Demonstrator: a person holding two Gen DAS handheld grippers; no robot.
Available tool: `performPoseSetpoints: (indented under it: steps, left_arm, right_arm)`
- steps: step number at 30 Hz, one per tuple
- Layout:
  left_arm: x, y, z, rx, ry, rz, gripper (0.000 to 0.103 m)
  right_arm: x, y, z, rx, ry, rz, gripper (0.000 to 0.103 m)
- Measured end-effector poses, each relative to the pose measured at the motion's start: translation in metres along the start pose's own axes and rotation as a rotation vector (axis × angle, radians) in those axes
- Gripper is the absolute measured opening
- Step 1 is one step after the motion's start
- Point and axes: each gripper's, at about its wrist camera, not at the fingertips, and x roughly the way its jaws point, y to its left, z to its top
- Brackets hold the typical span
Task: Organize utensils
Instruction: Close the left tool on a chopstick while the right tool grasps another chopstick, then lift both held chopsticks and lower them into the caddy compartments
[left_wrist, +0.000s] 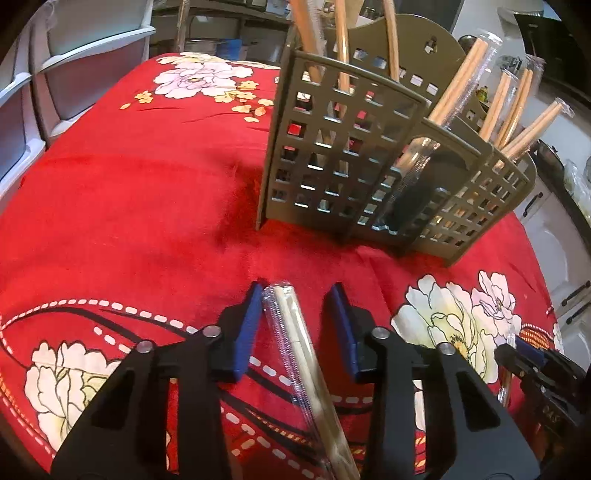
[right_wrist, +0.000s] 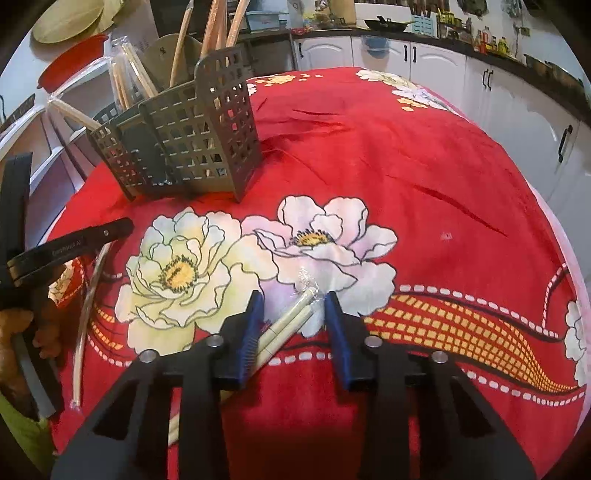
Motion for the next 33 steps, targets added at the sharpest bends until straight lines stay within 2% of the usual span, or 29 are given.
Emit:
performPoseSetpoints:
  steps: [4,7,11,20,33]
  left_arm:
    - [0.001,0.006,0.002,-0.02,0.0,-0.003,0.014]
    - [-0.001,0.009,0.005,-0.037,-0.005,-0.023,0.011]
    - [-0.011,0.009,0.009,-0.039,-0.041,-0.039,0.005]
    - [-0.043,0.006,0.023,-0.041,-0.122,-0.082,0.003]
    - [-0.097,-0.009,0.042,-0.017,-0.242,-0.141,0.003]
  right_arm:
    - [0.003,0.003,0.007,-0.011,-0.003,0.024,0.017]
    - [0.003,0.007,0.014,-0.023,-0.009,0.055,0.011]
    - [-0.002,0.016,0.026,-0.035,-0.028,0.115,0.009]
    - [-0.027,0.038,0.053,-0.089,-0.117,0.187,0.007]
    - [-0.074,0.055,0.08,-0.149,-0.257,0.225,0.007]
